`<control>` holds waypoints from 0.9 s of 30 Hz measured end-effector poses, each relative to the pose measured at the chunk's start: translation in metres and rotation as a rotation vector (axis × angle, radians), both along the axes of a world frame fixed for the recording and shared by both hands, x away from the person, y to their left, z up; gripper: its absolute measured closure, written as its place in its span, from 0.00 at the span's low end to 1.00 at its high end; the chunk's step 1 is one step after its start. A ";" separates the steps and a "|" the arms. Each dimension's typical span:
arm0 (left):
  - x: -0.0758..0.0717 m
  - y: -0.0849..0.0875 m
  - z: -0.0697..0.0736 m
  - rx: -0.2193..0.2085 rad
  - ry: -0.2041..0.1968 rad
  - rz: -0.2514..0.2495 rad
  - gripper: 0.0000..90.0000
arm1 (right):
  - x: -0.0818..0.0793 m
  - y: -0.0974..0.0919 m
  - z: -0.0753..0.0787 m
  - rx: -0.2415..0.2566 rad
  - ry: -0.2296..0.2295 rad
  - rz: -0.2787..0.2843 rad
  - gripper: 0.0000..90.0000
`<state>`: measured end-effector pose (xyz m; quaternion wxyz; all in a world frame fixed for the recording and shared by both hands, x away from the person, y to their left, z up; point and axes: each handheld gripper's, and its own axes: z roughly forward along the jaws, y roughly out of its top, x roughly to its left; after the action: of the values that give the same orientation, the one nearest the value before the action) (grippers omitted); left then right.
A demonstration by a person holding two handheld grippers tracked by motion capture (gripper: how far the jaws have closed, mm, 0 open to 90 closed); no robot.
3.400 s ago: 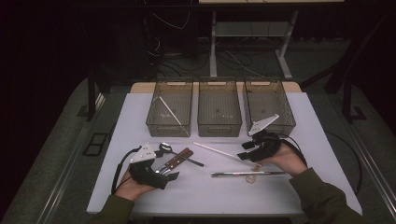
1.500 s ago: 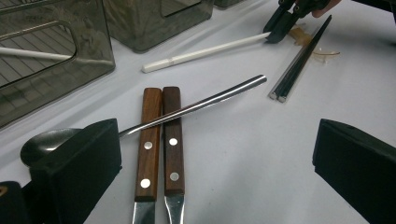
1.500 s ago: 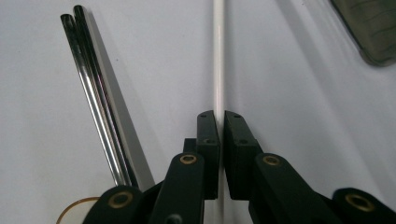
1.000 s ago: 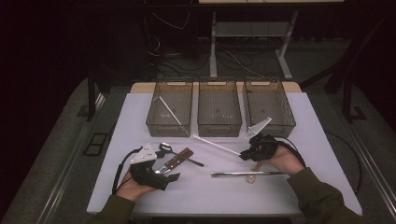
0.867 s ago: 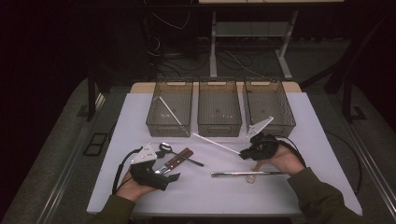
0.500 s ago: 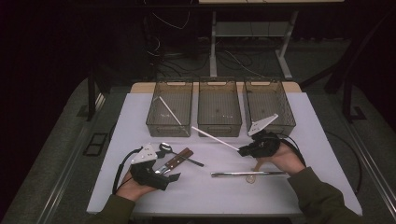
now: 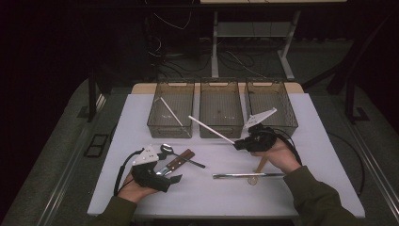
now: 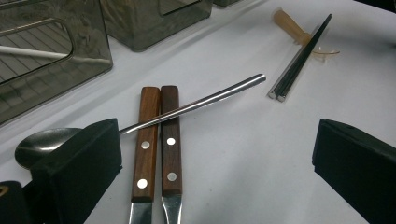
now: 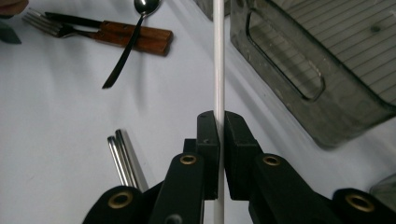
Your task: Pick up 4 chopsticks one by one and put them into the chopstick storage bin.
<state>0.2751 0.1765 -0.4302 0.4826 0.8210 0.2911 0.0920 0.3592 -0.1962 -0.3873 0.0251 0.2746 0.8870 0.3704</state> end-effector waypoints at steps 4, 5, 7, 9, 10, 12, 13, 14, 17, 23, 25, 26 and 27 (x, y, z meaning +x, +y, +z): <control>0.000 0.000 0.000 -0.002 0.000 0.001 0.00 | 0.004 0.009 0.002 0.008 0.001 -0.019 0.96; 0.000 0.000 0.000 -0.002 -0.001 0.001 0.00 | 0.005 0.011 0.003 0.010 0.001 -0.022 0.96; 0.000 0.000 0.000 -0.003 0.000 0.000 0.00 | 0.007 0.016 0.004 0.015 -0.001 -0.023 0.95; 0.000 0.000 0.000 -0.004 0.000 0.000 0.00 | 0.009 0.022 0.006 0.017 0.000 -0.027 0.96; 0.000 0.000 0.000 -0.004 0.000 0.000 0.00 | 0.010 0.025 0.007 0.017 0.005 -0.032 0.96; 0.000 0.000 0.000 -0.004 0.000 0.000 0.00 | 0.013 0.031 0.008 0.017 0.004 -0.036 0.96; 0.000 0.000 0.000 -0.006 0.000 -0.001 0.00 | 0.015 0.035 0.009 0.015 0.004 -0.036 0.96; 0.000 0.000 0.000 -0.007 0.000 -0.001 0.00 | 0.016 0.038 0.011 0.011 0.005 -0.042 0.95; 0.000 0.000 0.000 -0.008 -0.001 -0.002 0.00 | 0.022 0.048 0.015 0.014 0.006 -0.047 0.96; 0.000 0.000 0.001 -0.012 0.000 -0.008 0.00 | 0.035 0.066 0.028 0.014 0.004 -0.062 0.95; 0.000 0.000 0.001 -0.018 0.000 -0.008 0.00 | 0.039 0.073 0.031 0.000 0.003 -0.064 0.95; 0.000 0.000 0.001 -0.018 0.001 -0.009 0.00 | 0.041 0.077 0.033 -0.001 0.006 -0.068 0.95; 0.000 0.000 0.001 -0.018 0.000 -0.011 0.00 | 0.043 0.080 0.035 -0.003 0.009 -0.070 0.95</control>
<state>0.2747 0.1765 -0.4288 0.4906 0.8180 0.2875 0.0866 0.4022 -0.1157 -0.3521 0.0346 0.3073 0.8774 0.3667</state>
